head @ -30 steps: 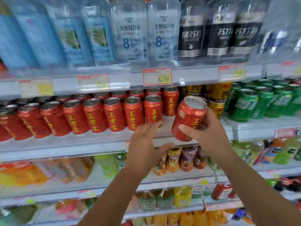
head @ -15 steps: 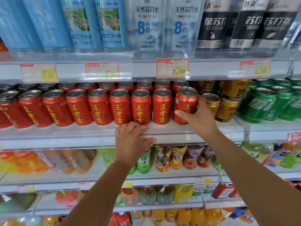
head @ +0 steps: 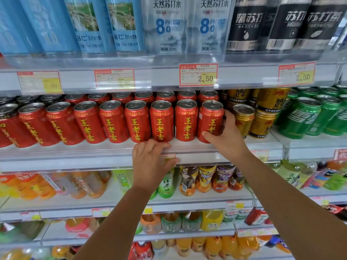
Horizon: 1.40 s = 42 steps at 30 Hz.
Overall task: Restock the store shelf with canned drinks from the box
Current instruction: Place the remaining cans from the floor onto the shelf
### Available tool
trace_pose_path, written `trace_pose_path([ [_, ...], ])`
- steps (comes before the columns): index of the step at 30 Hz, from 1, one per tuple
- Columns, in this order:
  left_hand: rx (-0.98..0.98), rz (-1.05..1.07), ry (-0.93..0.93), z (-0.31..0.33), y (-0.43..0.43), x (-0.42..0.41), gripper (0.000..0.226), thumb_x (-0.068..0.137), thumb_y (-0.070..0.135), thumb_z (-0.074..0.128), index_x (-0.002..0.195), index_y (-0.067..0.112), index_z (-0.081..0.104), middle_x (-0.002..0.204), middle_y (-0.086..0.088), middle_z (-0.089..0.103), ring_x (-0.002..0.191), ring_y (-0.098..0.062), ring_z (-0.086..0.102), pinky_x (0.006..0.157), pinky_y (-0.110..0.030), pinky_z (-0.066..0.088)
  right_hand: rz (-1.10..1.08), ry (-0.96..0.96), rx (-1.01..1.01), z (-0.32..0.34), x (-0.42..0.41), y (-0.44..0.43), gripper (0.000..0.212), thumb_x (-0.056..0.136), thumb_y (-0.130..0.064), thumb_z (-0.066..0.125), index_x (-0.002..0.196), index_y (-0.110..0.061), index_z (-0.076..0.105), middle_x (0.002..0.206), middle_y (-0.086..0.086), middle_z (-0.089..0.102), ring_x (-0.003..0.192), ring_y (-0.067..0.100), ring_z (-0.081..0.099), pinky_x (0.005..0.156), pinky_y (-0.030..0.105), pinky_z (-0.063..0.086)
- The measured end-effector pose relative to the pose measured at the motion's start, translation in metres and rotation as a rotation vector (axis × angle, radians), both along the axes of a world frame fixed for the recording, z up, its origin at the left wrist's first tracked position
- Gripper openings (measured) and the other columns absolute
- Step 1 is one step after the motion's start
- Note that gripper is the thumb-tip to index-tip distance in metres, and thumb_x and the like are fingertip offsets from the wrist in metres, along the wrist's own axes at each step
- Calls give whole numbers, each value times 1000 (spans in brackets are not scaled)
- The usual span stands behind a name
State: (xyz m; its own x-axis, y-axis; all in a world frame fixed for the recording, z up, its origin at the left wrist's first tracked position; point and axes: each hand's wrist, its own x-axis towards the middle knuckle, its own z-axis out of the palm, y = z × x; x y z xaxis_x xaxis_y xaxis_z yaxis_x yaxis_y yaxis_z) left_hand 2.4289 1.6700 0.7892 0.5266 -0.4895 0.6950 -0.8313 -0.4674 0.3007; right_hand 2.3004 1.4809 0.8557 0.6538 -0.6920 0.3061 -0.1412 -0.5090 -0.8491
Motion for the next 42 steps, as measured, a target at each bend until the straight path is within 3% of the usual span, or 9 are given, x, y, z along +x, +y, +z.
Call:
trace_pose_path([
  [12, 0, 1, 10, 0, 0, -1, 52, 73, 68, 59, 103, 28, 68, 93, 9, 55, 96, -17, 46, 94, -27, 26, -69, -12, -1, -2, 6, -2, 92, 77, -32, 79, 148, -26, 20, 137, 0, 53, 117, 19, 57, 97, 36, 48],
  [16, 2, 2, 7, -1, 0, 0, 52, 73, 69, 59, 104, 28, 68, 93, 9, 55, 96, -18, 47, 95, -28, 27, -45, -25, 30, -4, 4, 0, 90, 79, -27, 77, 148, -24, 19, 137, -3, 51, 117, 14, 55, 97, 32, 47],
  [31, 0, -6, 3, 0, 1, 1, 53, 73, 70, 58, 104, 27, 68, 92, 9, 54, 96, -17, 47, 93, -27, 27, -84, 19, -43, -5, 7, -2, 85, 83, -28, 74, 148, -23, 20, 139, 3, 52, 121, 21, 55, 97, 39, 48],
  [38, -2, -2, 18, 2, 1, -4, 47, 71, 61, 72, 102, 27, 68, 92, 8, 54, 96, -18, 46, 93, -27, 27, -111, -17, 20, -7, 9, 13, 112, 69, -43, 83, 152, -26, 8, 151, -1, 35, 135, 17, 41, 106, 41, 41],
  [42, -14, -5, 21, 3, 1, -4, 45, 70, 59, 75, 101, 27, 68, 92, 9, 54, 95, -17, 46, 92, -28, 28, -207, -4, 5, -7, 19, 19, 115, 64, -51, 83, 151, -23, 12, 150, 0, 36, 134, 22, 42, 104, 48, 43],
])
